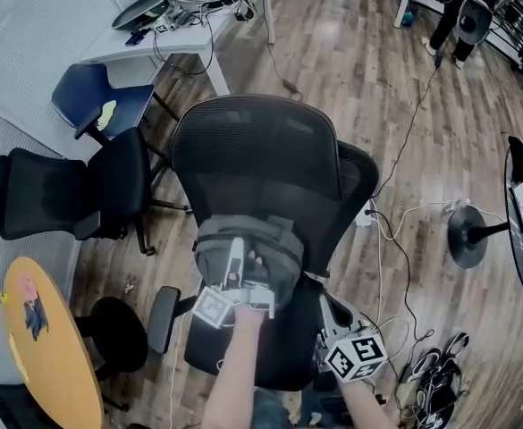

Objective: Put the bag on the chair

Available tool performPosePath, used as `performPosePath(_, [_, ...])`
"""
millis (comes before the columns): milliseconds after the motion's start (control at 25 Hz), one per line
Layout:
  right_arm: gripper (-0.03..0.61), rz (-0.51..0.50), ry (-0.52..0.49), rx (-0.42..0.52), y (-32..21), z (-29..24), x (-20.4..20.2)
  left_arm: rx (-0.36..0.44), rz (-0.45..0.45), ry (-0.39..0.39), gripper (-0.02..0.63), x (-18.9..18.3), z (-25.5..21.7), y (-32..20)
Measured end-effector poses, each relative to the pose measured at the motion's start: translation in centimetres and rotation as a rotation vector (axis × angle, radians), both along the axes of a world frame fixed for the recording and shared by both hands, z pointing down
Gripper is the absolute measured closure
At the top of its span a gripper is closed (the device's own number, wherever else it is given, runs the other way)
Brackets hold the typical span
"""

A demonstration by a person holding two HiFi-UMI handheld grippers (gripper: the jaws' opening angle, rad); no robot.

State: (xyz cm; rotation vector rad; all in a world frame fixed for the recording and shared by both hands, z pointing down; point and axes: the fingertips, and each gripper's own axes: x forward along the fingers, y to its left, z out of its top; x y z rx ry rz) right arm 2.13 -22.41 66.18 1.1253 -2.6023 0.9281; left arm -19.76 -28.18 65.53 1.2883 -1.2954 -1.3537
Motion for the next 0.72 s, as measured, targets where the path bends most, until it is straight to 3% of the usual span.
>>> performPosePath(160, [0.566, -0.022, 0.086, 0.062, 0.2, -1.5, -0.4, -0.131, 0.078, -0.146, 0.437, 0.9, 1.0, 3.3])
performPosePath(280, [0.566, -0.035, 0.089, 0.114, 0.4, -3.1, -0.5, -0.273, 0.09, -0.33, 0.551, 0.2, 1.4, 5.9])
performPosePath(400, [0.566, -0.029, 0.144, 0.158, 0.6, -4.5, -0.6, -0.268, 0.144, -0.459, 0.591, 0.6, -1.5, 6.2])
performPosePath(720, [0.566, 0.016, 0.215, 0.276, 2.9, -9.2, -1.4, -0.209, 0.321, -0.73, 0.591, 3.8, -7.7, 10.3])
